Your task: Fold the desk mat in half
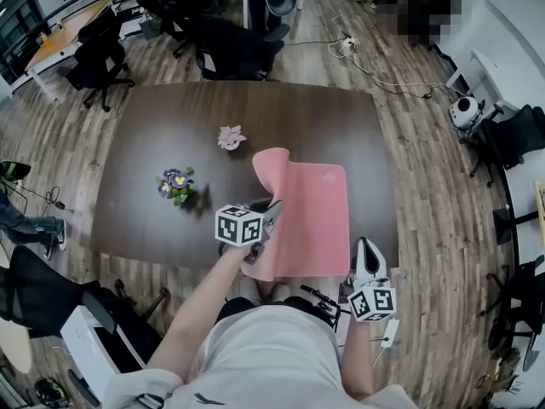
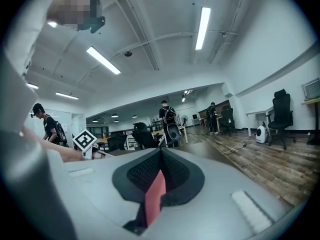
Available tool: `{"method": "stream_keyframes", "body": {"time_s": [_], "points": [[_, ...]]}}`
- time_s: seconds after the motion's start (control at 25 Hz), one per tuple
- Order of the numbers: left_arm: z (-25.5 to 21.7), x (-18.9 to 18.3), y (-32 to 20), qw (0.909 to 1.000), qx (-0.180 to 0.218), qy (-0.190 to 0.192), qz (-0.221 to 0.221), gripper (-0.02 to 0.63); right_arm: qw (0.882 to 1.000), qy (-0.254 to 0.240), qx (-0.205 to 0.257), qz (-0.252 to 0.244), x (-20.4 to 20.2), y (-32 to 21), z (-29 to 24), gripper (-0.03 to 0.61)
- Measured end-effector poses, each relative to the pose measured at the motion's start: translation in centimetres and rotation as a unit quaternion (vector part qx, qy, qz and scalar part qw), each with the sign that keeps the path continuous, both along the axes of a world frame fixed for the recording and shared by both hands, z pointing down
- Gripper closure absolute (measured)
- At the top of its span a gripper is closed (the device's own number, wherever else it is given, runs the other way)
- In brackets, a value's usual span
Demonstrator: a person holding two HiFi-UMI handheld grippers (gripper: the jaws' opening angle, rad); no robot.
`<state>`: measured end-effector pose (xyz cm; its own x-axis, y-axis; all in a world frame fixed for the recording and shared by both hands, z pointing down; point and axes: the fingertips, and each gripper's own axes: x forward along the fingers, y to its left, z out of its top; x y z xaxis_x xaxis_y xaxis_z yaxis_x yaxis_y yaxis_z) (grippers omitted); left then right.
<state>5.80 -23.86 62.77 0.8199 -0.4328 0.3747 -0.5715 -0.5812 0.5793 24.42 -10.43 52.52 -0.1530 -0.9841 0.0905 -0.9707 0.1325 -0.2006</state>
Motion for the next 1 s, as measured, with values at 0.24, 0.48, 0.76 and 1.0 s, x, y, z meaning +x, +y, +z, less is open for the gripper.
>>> {"method": "stream_keyframes", "body": {"time_s": [0.24, 0.48, 0.76, 1.0], "points": [[0.2, 7.5, 0.3, 0.9991, -0.023, 0.02, 0.028, 0.549, 1.0, -0.009, -0.002, 0.02, 2.1, 1.1, 0.3, 0.578], [2.9, 15.0, -0.8, 0.9977, -0.057, 0.003, 0.035, 0.542, 0.999, -0.01, -0.008, 0.038, 4.9, 2.3, 0.3, 0.578], [7.7, 20.2, -1.0, 0.9927, -0.078, -0.075, 0.054, 0.523, 0.997, -0.017, -0.025, 0.067, 8.9, 3.8, 1.3, 0.578], [10.7, 21.5, -0.3, 0.9885, -0.065, -0.124, 0.058, 0.478, 0.996, -0.027, -0.03, 0.078, 10.3, 4.0, 2.0, 0.578]]}}
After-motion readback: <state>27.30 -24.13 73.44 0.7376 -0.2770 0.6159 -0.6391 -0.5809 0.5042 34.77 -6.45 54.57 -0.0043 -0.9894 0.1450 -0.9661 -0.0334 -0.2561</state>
